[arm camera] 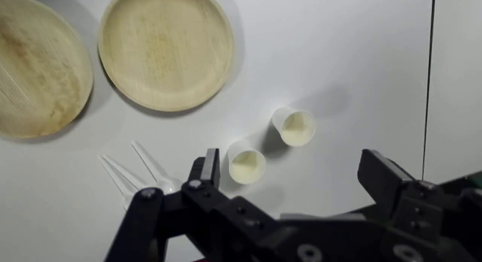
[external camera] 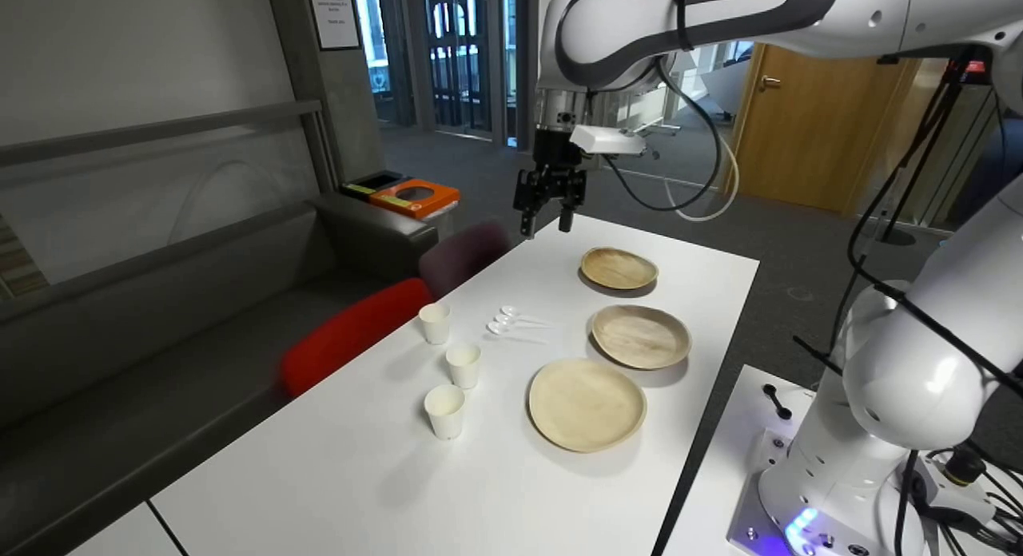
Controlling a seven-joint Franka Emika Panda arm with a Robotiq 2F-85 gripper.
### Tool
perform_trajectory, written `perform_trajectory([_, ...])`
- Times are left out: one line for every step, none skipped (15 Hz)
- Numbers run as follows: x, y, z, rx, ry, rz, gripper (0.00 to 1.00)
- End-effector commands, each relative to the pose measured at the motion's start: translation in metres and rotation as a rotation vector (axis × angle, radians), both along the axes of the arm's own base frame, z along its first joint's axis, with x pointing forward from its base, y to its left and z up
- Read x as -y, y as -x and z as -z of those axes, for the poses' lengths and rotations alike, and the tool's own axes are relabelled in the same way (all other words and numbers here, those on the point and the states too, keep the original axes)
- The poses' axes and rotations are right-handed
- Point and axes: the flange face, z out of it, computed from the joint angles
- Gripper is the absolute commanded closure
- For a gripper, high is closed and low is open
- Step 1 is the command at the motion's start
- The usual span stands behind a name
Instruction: Move the right cup to the right
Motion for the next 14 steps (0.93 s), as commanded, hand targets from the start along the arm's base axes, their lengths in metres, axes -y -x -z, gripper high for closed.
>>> perform_trajectory([-0.015,-0.044,-0.006,0.101,-0.05,0.152,0.0])
perform_trajectory([-0.019,-0.055,-0.006,0.128,-0.048,0.184,0.0])
perform_trajectory([-0.021,-0.065,-0.004,0.15,-0.039,0.225,0.0])
perform_trajectory([-0.022,-0.074,-0.002,0.157,-0.028,0.272,0.0])
perform_trajectory([-0.022,-0.082,0.002,0.166,-0.009,0.323,0.0])
perform_trajectory([-0.021,-0.09,0.008,0.163,0.014,0.374,0.0])
perform_trajectory([-0.02,-0.096,0.013,0.158,0.038,0.412,0.0])
perform_trajectory([-0.018,-0.101,0.018,0.145,0.069,0.447,0.0])
perform_trajectory([-0.015,-0.105,0.025,0.128,0.12,0.467,0.0])
perform_trajectory([-0.013,-0.106,0.03,0.104,0.15,0.469,0.0])
perform_trajectory([-0.018,-0.096,0.032,0.123,0.105,0.433,0.0])
perform_trajectory([-0.017,-0.1,0.037,0.114,0.123,0.444,0.0])
perform_trajectory([-0.017,-0.103,0.041,0.111,0.13,0.45,0.0])
perform_trajectory([-0.016,-0.104,0.042,0.109,0.132,0.45,0.0])
